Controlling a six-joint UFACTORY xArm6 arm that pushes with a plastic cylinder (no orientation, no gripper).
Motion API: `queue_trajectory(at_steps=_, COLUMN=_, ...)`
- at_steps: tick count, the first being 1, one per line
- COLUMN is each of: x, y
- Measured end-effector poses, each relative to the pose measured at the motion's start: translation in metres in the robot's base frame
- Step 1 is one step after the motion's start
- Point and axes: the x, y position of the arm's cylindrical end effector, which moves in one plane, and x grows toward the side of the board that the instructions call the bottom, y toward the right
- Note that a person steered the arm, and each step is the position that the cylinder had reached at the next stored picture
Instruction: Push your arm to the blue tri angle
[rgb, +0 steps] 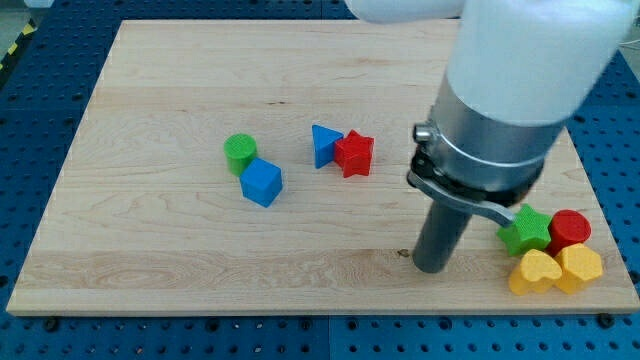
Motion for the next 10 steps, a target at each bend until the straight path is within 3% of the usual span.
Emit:
queue_trajectory(at_steps=3, x=-0.131, y=-0.008)
queue_trajectory(at_steps=5, x=-0.182, y=-0.013)
queue_trajectory(at_steps=10, x=-0.184, y=-0.092)
